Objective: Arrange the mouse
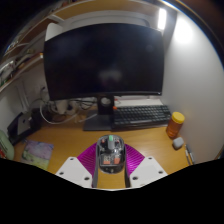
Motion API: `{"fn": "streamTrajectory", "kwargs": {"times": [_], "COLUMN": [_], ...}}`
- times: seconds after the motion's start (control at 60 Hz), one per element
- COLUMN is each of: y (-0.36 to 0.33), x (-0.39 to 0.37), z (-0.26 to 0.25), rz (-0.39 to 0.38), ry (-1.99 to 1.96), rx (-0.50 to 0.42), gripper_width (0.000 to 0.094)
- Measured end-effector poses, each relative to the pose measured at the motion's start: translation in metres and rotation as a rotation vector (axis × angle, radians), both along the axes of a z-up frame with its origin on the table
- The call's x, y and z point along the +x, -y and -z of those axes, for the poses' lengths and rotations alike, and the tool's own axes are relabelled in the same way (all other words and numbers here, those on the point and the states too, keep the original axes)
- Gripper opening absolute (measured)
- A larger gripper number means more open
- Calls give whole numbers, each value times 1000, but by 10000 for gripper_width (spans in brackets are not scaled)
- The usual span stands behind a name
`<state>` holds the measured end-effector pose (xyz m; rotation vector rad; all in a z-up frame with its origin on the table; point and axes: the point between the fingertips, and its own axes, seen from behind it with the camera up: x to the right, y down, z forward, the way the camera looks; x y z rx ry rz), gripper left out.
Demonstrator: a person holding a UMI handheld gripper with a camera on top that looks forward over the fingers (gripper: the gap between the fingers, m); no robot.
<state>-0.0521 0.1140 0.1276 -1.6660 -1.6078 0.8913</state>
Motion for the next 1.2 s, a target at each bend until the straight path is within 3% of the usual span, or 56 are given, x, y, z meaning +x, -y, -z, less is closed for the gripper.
{"fn": "streamTrajectory", "kwargs": {"times": [0.317,0.617,0.85,1.0,1.067,1.1,1.2], "y": [218,384,425,430,429,425,415], "x": [2,16,15,16,21,23,44], "z": [-11,57,137,141,134,126,85], "rz": [-128,-167,-158,-155,-152,-136,-101], "ry": [13,78,146,154,172,169,173], "rx": [-57,-42,15,32,24,23,15], "gripper_width": [370,371,380,550,881,846,856]}}
